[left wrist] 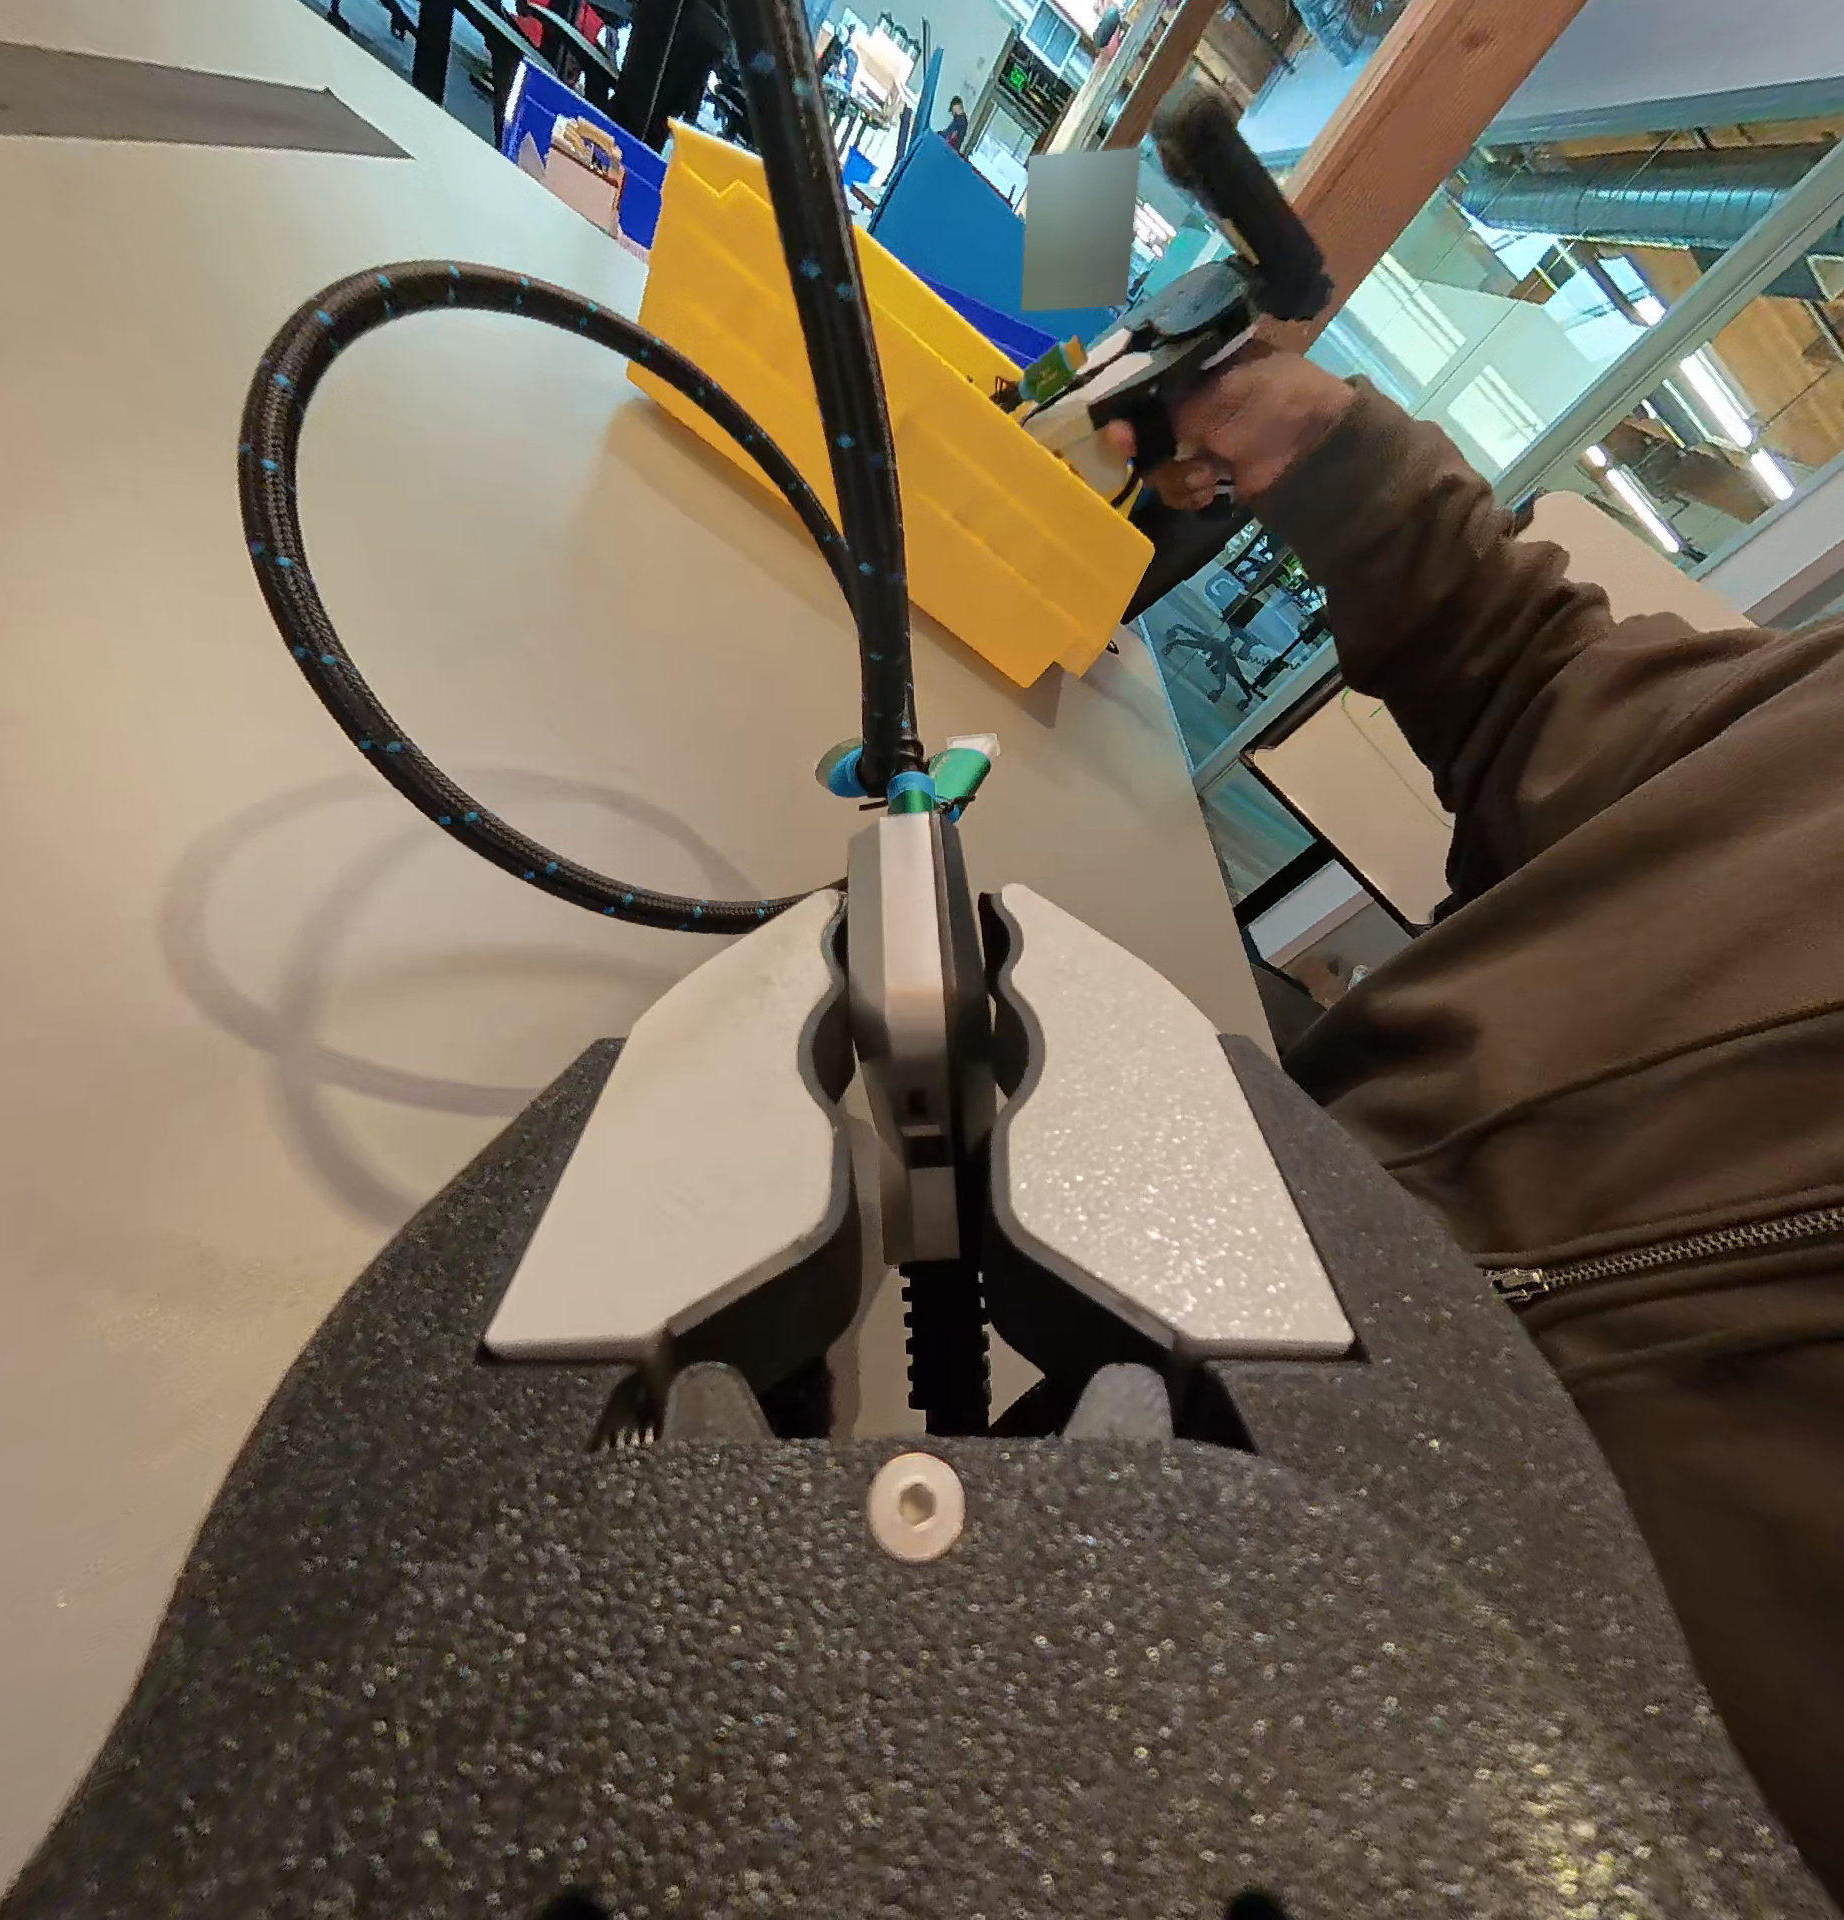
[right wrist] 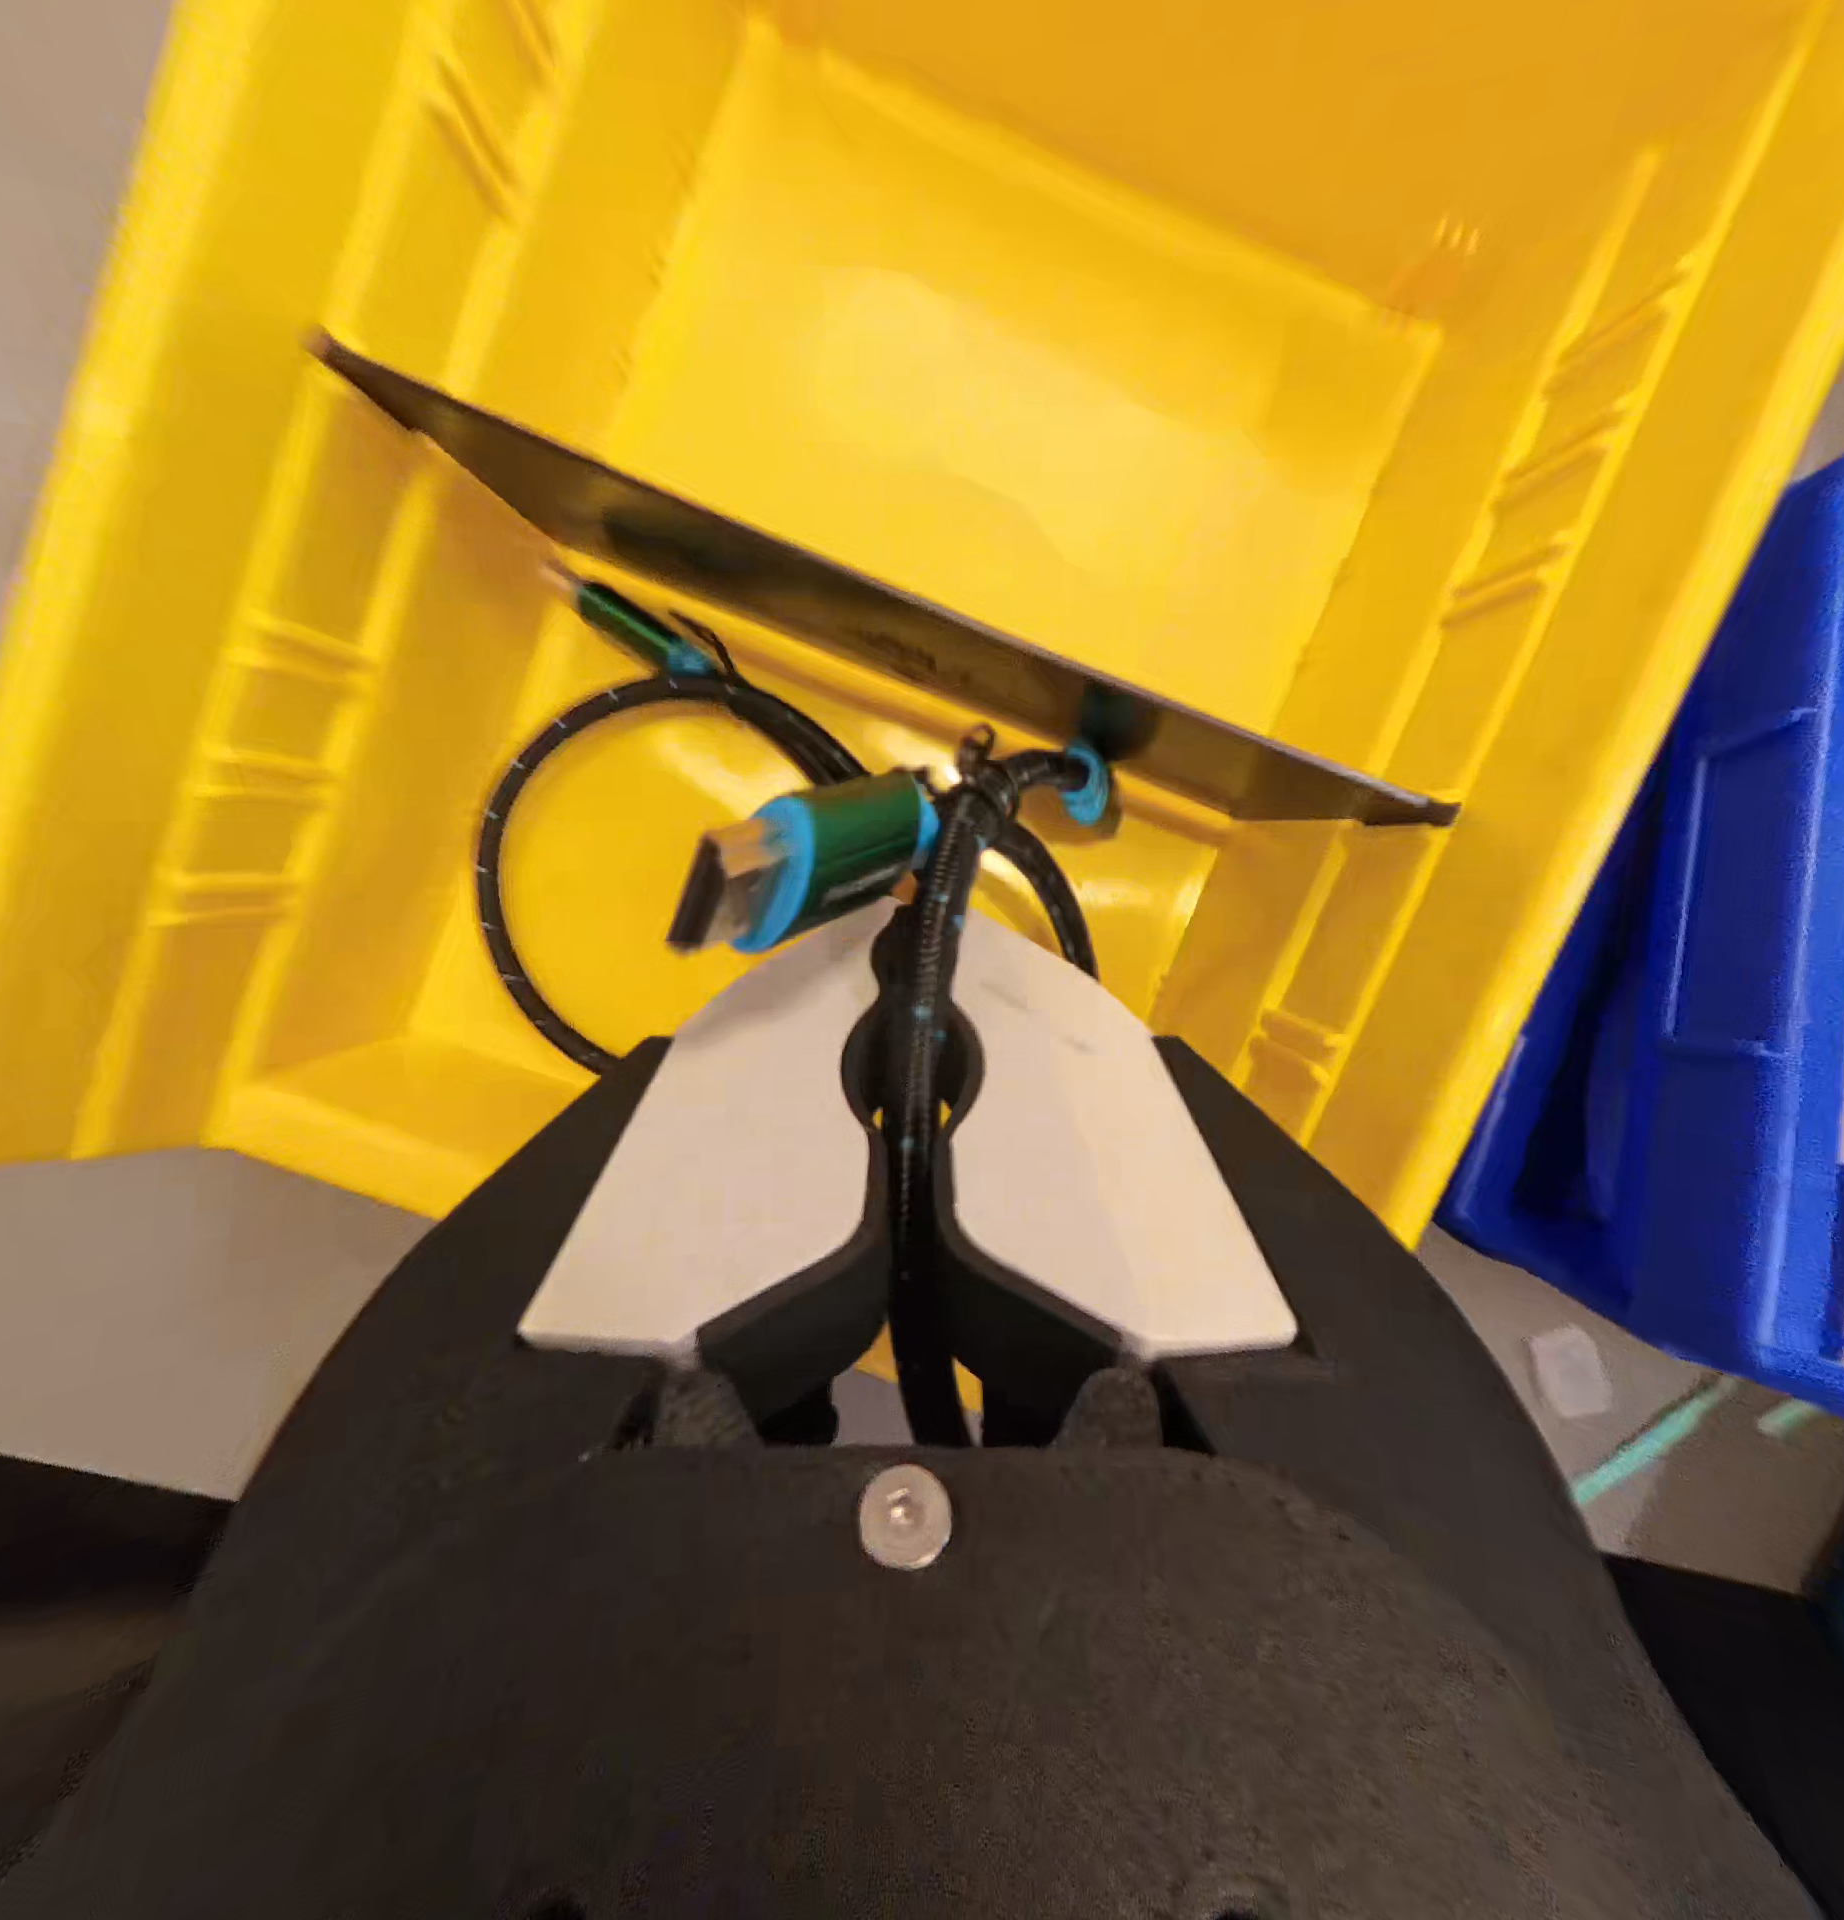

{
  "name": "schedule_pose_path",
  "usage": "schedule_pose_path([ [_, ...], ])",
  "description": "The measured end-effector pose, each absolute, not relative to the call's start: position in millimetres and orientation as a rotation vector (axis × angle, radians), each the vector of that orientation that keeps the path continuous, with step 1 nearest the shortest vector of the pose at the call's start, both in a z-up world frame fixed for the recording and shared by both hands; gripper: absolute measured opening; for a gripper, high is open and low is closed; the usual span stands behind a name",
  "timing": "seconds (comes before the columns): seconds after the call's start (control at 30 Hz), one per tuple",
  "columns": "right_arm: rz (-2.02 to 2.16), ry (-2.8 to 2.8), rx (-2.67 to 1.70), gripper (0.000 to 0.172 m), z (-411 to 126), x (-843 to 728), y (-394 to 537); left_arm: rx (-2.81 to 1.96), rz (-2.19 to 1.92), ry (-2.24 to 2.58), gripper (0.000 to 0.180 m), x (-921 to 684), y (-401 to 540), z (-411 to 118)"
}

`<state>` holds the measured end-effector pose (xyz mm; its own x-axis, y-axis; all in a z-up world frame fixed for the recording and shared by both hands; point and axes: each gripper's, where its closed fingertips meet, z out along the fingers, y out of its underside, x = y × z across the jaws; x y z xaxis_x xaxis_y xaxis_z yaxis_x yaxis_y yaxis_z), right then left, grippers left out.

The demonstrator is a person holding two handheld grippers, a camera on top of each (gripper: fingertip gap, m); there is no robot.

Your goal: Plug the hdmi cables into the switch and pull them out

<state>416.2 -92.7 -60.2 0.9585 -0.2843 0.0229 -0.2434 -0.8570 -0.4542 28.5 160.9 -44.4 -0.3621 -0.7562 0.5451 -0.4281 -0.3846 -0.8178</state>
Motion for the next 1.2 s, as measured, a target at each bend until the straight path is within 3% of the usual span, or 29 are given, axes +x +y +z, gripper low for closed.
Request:
schedule_pose_path([
  [0.07,-0.272,0.297,-2.729,0.028,-65,423,-96,-1.604,-1.809,1.566,0.023,28,161,-47],
  [0.23,-0.188,0.042,-2.625,0.051,-22,380,-68,-1.602,-1.815,1.566,0.023,26,162,-46],
  [0.37,-0.12,-0.106,-2.566,0.059,7,335,-47,-1.594,-1.822,1.579,0.023,26,160,-46],
  [0.5,-0.192,-0.34,-2.483,0.057,23,275,-12,-1.595,-1.819,1.577,0.023,26,159,-44],
  [0.67,-0.24,-0.698,-2.318,0.047,2,181,50,-1.618,-1.806,1.537,0.023,27,165,-43],
  [0.9,-0.6,-1.272,-1.806,0.038,-12,94,148,-1.713,-1.773,1.507,0.023,28,172,-53],
  [1.2,-0.598,-1.726,-1.558,0.018,-66,38,175,-1.785,-1.796,1.462,0.023,27,179,-58],
])
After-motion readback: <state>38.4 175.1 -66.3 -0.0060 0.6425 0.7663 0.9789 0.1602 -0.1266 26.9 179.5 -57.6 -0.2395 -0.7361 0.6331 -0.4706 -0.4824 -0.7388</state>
